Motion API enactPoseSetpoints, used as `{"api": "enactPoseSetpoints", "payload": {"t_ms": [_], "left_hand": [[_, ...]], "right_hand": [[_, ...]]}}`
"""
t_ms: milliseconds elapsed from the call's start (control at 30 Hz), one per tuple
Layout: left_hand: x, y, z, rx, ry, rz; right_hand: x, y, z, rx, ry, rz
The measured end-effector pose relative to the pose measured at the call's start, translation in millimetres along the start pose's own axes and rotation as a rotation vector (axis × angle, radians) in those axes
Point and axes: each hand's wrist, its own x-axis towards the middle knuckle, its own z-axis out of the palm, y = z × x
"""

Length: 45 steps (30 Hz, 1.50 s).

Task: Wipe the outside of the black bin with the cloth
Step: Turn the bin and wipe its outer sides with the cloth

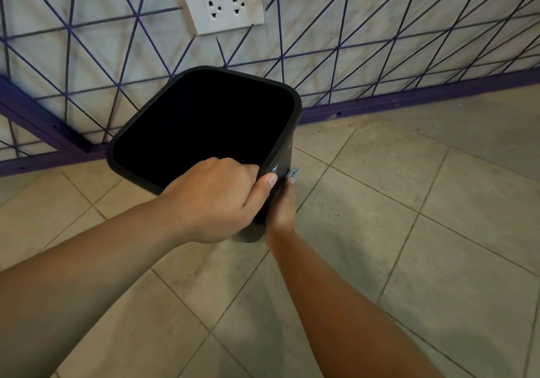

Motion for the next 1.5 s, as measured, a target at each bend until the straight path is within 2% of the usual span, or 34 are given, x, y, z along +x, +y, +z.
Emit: {"api": "enactPoseSetpoints", "payload": {"t_ms": [133,300,367,667,800,933,1067,1233,1333,1500], "left_hand": [[-0.1,-0.6,0.8,0.003,0.009,0.009],[0.1,-1.0,0.8,0.01,0.01,0.022],[0.0,-1.4,0.7,0.001,0.007,0.023],[0.9,-2.4,-0.2,0.0,0.008,0.015],[0.5,-1.3,0.3,0.008,0.012,0.02],[0.8,-1.7,-0.5,0.017,0.003,0.016],[0.7,-1.4,-0.4,0.016,0.005,0.015],[1.3,-1.6,-0.9,0.002,-0.002,0.013],[0.8,-0.8,-0.8,0.007,0.005,0.011],[0.8,-1.6,-1.8,0.022,-0.003,0.015]], "right_hand": [[-13.6,-15.4,4.2,-0.072,-0.032,-0.083],[10.2,0.3,0.0,-0.008,-0.025,-0.014],[-4.5,-11.7,3.5,-0.029,-0.066,-0.047],[-13.7,-17.3,5.2,-0.085,-0.038,-0.126],[3.9,-6.4,1.3,-0.03,-0.039,-0.051],[-13.9,-17.4,5.3,-0.065,-0.063,-0.141],[11.5,2.4,-0.1,0.015,-0.037,-0.031],[-7.0,-8.2,3.2,-0.062,-0.033,-0.109],[4.2,-3.2,0.6,0.025,-0.011,0.003],[3.8,5.0,-1.5,-0.036,-0.022,-0.029]]}}
